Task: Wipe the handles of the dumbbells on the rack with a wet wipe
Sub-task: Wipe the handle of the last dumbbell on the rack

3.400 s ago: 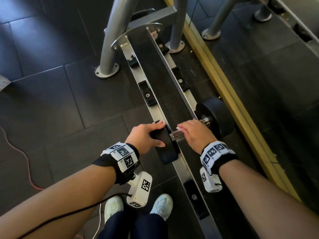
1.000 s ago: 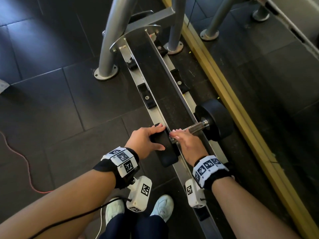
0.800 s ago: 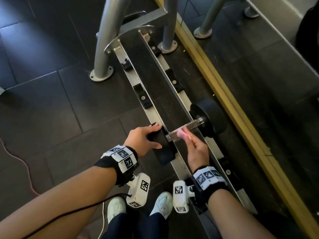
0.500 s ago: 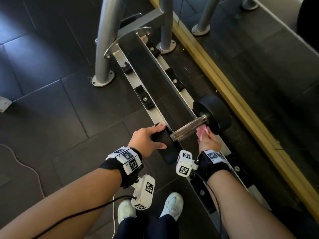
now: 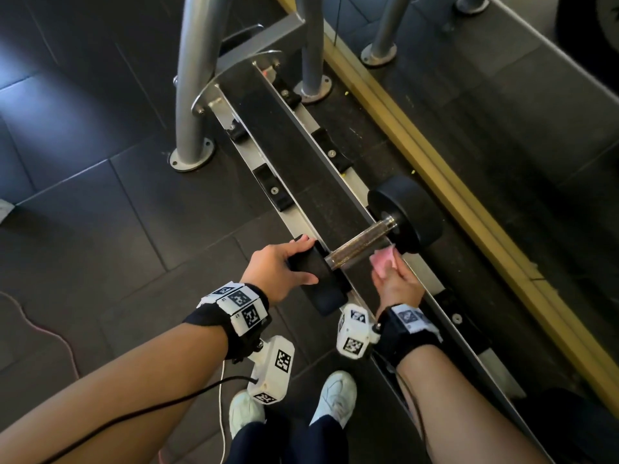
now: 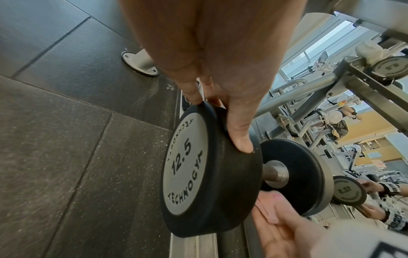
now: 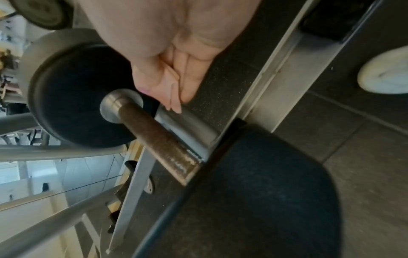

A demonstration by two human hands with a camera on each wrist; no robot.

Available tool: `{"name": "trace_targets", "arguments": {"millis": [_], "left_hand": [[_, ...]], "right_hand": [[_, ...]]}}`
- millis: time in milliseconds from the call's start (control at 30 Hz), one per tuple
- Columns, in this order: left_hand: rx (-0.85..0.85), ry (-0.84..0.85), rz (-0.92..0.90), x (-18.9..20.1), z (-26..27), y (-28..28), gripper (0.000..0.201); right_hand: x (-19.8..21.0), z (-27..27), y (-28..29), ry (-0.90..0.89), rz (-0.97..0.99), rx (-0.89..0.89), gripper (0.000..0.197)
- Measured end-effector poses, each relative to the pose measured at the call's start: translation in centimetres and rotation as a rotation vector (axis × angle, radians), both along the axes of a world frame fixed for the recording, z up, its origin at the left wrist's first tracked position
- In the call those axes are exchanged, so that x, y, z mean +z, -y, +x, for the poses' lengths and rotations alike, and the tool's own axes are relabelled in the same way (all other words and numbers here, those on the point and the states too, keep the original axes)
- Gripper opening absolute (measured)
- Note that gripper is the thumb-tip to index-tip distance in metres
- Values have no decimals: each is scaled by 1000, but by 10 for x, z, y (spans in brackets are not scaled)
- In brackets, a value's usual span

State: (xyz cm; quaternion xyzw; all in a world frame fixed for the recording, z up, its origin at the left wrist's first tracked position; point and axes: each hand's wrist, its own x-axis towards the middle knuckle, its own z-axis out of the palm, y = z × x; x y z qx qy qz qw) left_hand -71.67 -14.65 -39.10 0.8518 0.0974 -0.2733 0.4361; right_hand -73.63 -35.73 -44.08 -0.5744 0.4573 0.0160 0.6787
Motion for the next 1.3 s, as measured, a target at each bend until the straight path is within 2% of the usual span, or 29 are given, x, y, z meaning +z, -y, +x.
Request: {"name": "trace_targets", "arguments": {"millis": [133,267,333,400,433,500,567,667,767,900,933,1000,1067,1167,1233,1300], "left_hand": [[4,10,-8,-5,0,-1,71],[0,21,1,-7,-2,-2,73],[-16,21,8,-5,-2,-2,73],[-19,19,11,-5,-1,-2,73],[-18,18,10,-5,-1,-2,73],[-22,14,10,-5,0,-2,73],[-20,14,10,-6,-1,-2,73],[-25,28,8,-6,-2,-1,73],[-33,38,5,-6,-2,-2,74],[-60,37,20,-5,-4,-2,75],[-63,39,24,-4,-3,-1,75],[-71,38,36,-2,-3,-1,74],[-108,42,79,0,-2,0,74],[-228,39,194,10,0,4,73],[-377,-5,315,25,4,8,74],[-511,-97,427,52,5,11,70]], "right_hand": [[6,13,-19,86,52,75,33],[10,-10,-26,19,-2,344,13],[12,-18,-22,36,10,430,13],[13,-15,-15,50,-74,375,24],[14,-12,-10,48,-126,270,27],[14,-2,-2,20,-190,45,27],[10,5,-1,25,-225,-20,26],[7,9,-17,84,-169,93,23],[6,6,-28,16,-136,201,10],[4,-8,-30,-86,-132,347,50],[4,-10,-31,-89,-119,359,52],[8,-10,-32,-113,-140,395,44],[16,-7,-29,-119,-183,469,33],[35,-9,-22,-100,-288,760,22],[53,-16,-15,-77,-316,764,22],[77,-30,-6,-85,-297,655,21]]}}
